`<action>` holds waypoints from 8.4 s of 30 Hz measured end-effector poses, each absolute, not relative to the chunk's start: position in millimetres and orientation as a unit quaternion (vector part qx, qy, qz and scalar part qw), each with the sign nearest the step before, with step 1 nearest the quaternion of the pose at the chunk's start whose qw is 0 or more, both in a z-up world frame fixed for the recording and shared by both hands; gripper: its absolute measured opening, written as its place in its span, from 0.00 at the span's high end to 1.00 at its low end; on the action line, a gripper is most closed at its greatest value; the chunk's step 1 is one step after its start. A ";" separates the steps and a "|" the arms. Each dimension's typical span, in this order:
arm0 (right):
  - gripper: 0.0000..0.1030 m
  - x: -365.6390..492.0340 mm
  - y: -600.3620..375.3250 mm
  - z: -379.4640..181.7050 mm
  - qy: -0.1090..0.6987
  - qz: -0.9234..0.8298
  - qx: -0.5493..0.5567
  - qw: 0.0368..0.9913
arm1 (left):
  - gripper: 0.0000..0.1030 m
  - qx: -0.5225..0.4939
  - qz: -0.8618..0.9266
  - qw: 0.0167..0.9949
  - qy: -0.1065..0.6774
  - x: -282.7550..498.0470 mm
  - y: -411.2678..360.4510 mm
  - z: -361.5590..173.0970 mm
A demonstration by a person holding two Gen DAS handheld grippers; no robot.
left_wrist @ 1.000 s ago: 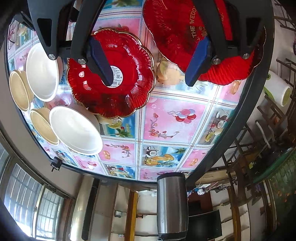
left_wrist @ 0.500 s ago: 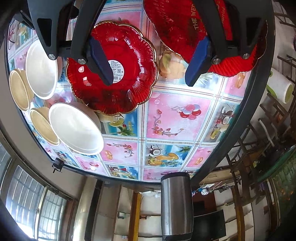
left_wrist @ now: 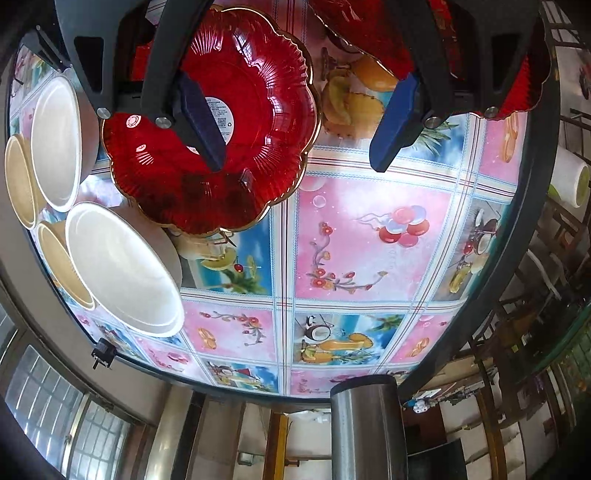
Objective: Organize plates and bowls
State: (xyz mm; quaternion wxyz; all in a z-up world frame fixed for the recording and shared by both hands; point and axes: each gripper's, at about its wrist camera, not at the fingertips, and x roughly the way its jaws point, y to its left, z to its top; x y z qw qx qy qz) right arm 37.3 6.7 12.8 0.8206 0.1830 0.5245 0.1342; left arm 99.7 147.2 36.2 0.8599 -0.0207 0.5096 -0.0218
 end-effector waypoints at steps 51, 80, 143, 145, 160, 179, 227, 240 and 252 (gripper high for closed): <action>0.77 -12.6 91.5 84.5 0.445 0.227 0.097 0.861 | 0.73 -0.056 0.035 0.879 0.471 -3.2 238.9 90.2; 0.62 -5.2 194.1 32.2 0.519 0.230 -0.075 0.820 | 0.71 -0.054 0.100 0.866 0.487 -34.1 289.0 31.4; 0.43 -92.8 -145.9 64.8 0.453 0.023 0.183 0.872 | 0.23 -0.017 -0.025 0.902 0.431 -62.2 37.9 57.4; 0.43 -93.8 -148.7 63.7 0.453 0.020 0.185 0.872 | 0.23 -0.017 -0.023 0.902 0.432 -62.2 37.7 56.4; 0.43 -95.7 -154.2 58.9 0.460 0.015 0.196 0.866 | 0.23 -0.021 -0.020 0.897 0.441 -63.2 38.0 49.9; 0.43 -88.2 -145.0 57.7 0.466 0.029 0.191 0.863 | 0.23 -0.019 -0.018 0.899 0.438 -62.2 40.1 50.2; 0.43 -11.9 -134.3 36.1 0.492 0.034 0.196 0.847 | 0.23 -0.023 -0.031 0.890 0.454 1.1 32.7 54.8; 0.43 35.0 -143.4 17.1 0.494 0.050 0.244 0.833 | 0.23 -0.006 -0.037 0.872 0.489 53.2 14.5 41.0; 0.82 41.8 -136.4 17.3 0.476 0.075 0.216 0.849 | 0.76 0.017 -0.061 0.859 0.508 64.5 -2.2 21.8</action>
